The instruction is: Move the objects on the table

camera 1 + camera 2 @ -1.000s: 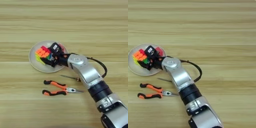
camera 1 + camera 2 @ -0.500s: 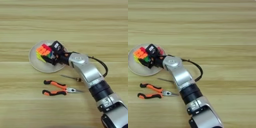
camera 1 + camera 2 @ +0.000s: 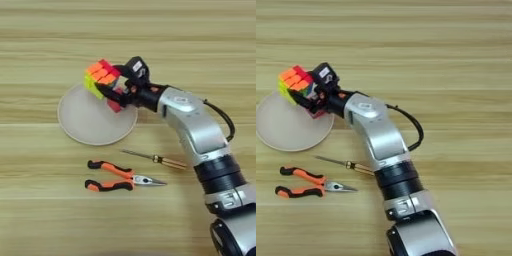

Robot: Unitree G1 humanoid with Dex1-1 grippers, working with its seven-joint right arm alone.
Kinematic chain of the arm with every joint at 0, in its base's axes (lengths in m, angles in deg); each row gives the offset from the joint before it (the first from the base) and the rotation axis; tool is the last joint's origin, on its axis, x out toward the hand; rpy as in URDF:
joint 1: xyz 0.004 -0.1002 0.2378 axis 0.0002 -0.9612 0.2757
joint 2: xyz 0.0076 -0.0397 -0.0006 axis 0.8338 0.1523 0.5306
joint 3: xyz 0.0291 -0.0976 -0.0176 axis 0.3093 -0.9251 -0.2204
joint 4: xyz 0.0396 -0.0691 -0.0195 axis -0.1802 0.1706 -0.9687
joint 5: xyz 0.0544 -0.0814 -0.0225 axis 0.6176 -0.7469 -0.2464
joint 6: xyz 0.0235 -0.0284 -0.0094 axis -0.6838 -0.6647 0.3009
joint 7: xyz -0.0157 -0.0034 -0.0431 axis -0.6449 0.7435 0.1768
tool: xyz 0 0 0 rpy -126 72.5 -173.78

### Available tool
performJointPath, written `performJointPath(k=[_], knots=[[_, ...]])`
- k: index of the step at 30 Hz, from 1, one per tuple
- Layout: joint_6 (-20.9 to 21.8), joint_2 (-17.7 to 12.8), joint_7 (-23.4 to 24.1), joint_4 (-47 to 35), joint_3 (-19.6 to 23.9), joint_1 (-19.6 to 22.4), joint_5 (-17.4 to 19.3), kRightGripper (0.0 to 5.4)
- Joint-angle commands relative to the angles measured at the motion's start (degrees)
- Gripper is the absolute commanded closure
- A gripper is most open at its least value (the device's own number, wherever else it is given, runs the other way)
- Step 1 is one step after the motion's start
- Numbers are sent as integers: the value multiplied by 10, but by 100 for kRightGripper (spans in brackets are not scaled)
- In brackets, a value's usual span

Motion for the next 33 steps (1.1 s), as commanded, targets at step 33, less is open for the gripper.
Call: performJointPath(k=[33], knots=[[93,-94,39,171,101,63,6,209]])
